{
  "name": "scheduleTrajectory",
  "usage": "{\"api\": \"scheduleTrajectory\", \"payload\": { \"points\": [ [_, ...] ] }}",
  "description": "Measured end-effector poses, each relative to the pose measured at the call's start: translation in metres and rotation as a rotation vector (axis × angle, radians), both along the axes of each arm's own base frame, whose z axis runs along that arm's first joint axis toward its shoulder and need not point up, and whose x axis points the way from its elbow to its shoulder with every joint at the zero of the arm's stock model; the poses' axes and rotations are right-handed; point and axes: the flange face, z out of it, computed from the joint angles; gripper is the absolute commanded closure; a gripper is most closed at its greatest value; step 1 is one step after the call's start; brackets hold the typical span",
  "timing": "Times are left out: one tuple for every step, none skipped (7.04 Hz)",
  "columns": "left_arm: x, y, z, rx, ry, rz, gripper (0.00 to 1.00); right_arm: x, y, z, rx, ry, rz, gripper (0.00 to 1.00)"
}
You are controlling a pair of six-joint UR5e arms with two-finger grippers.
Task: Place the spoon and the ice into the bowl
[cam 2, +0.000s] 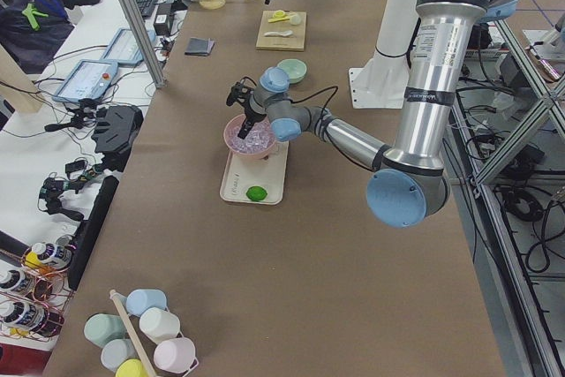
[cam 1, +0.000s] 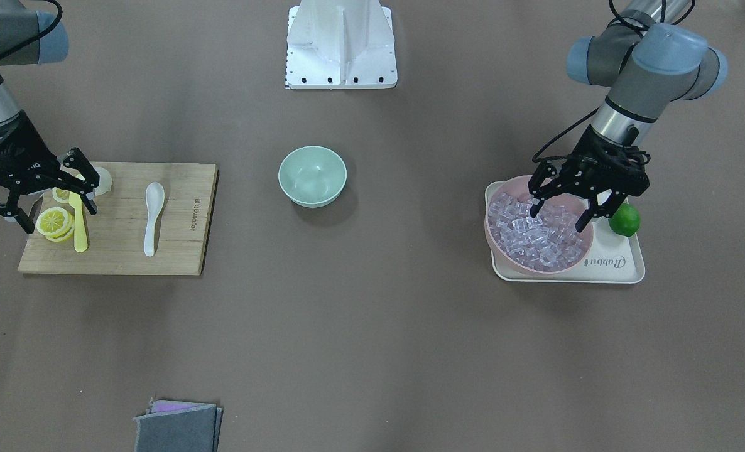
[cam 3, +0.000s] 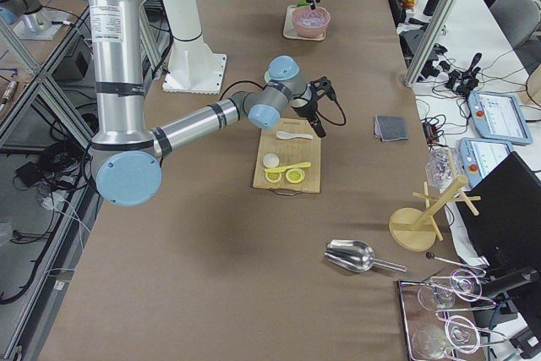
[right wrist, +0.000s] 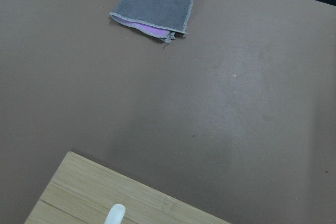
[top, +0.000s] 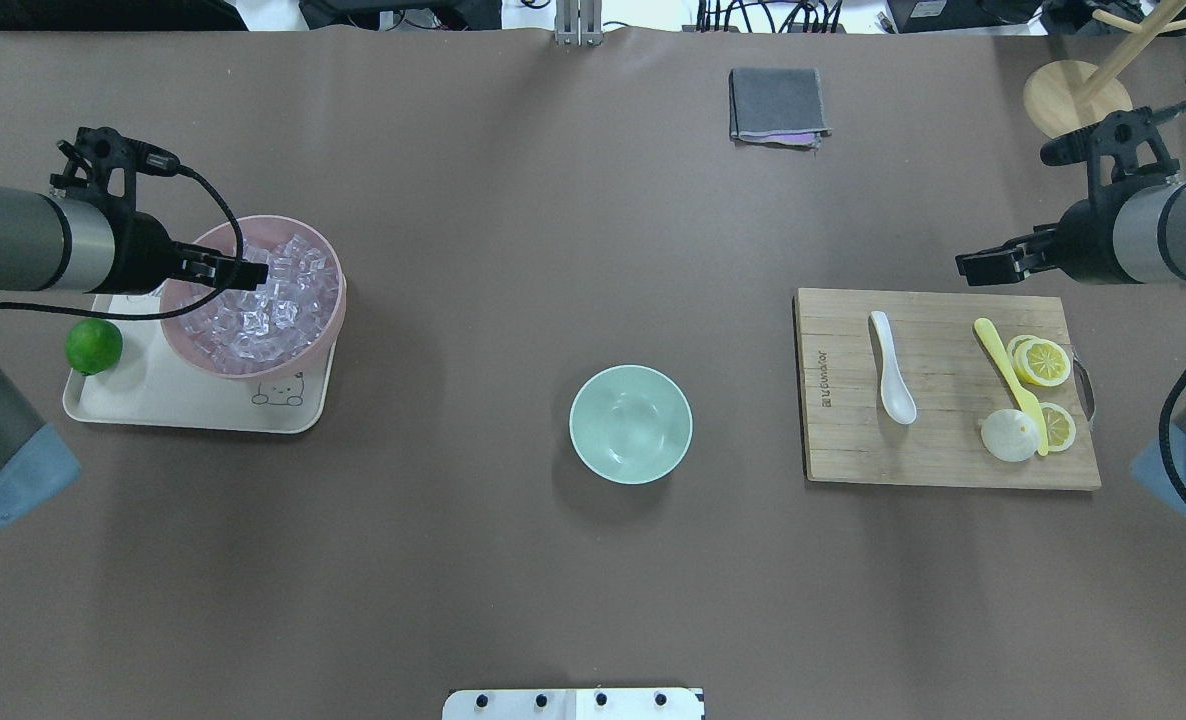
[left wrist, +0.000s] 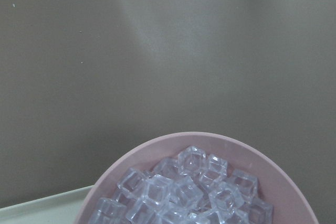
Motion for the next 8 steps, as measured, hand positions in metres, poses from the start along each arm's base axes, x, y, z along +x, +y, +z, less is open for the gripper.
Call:
{"api": "scheduleTrajectory", "payload": {
  "points": [
    [0.011,0.004,0.004,0.005,-0.015,-0.001,0.24,-0.001,0.001,0.000,0.001,0.000,0.000,0.00],
    [0.018,0.006,0.008,0.005,-0.028,-0.004,0.28,-0.002,0.001,0.000,0.001,0.001,-0.001,0.00],
    [0.022,0.006,0.013,0.002,-0.038,-0.005,0.30,-0.002,0.001,0.000,0.002,0.000,-0.002,0.00],
    [0.025,0.005,0.017,-0.002,-0.045,-0.006,0.31,-0.002,0.001,0.000,0.003,0.000,-0.003,0.00],
    [0.028,0.004,0.019,-0.004,-0.049,-0.005,0.33,-0.003,0.001,0.000,0.003,-0.001,-0.003,0.00],
    [0.030,0.002,0.017,-0.003,-0.047,-0.004,0.33,-0.003,0.001,-0.001,0.004,-0.001,-0.003,0.00],
    [0.033,0.000,0.015,-0.001,-0.045,-0.003,0.35,-0.003,0.002,-0.001,0.004,-0.001,-0.004,0.00],
    [0.037,-0.004,0.013,0.000,-0.044,-0.003,0.37,-0.003,0.002,0.000,0.003,-0.001,-0.004,0.00]
  ]
}}
